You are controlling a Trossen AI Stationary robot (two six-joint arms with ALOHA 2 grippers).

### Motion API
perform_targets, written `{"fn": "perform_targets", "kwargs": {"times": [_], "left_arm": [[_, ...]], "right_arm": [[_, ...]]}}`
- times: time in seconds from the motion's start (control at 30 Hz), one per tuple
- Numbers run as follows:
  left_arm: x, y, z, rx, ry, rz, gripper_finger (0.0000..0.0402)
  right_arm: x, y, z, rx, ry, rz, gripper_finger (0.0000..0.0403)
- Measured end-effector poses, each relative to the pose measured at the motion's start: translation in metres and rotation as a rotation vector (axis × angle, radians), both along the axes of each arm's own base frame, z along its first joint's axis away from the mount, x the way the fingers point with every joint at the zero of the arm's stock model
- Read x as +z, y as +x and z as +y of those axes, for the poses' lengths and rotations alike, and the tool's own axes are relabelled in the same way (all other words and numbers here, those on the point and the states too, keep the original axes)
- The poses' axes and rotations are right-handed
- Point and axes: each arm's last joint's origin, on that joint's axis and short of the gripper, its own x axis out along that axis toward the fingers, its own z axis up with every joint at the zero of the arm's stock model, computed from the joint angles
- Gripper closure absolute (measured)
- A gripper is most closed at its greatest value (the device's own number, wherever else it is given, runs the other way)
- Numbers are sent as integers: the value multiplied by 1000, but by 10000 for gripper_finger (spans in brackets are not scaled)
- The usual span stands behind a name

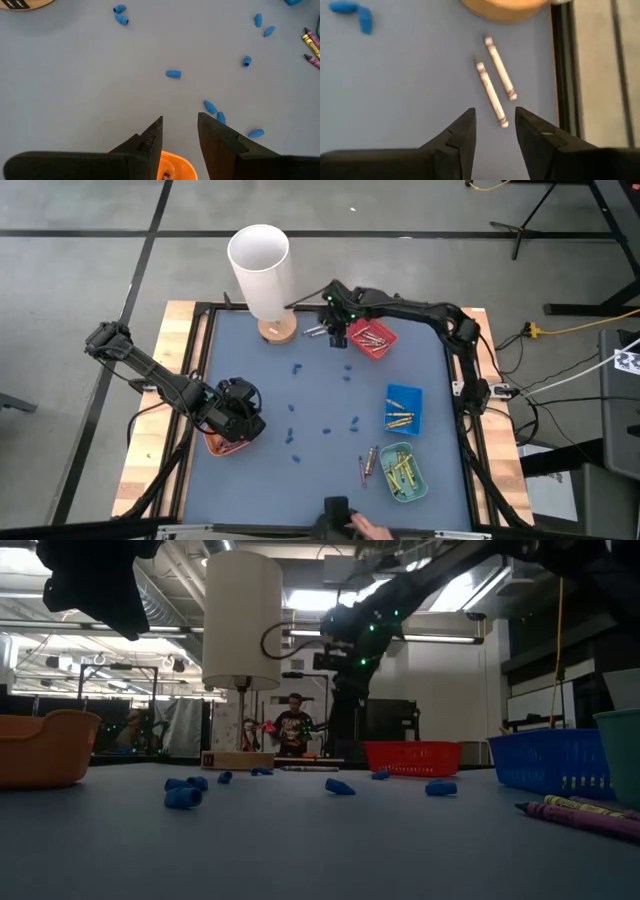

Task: Sort crayons
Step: Put the grey crayon into the red bin

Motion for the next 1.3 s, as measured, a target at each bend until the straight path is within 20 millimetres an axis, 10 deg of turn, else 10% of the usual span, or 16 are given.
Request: {"fn": "perform_targets", "kwargs": {"times": [0.5,1.3], "left_arm": [[0,1,-1,1,-5,-11,294],[0,1,-1,0,-6,-12,294]], "right_arm": [[-59,-4,-41,-25,83,28,267],[-66,-6,-39,58,142,36,267]]}}
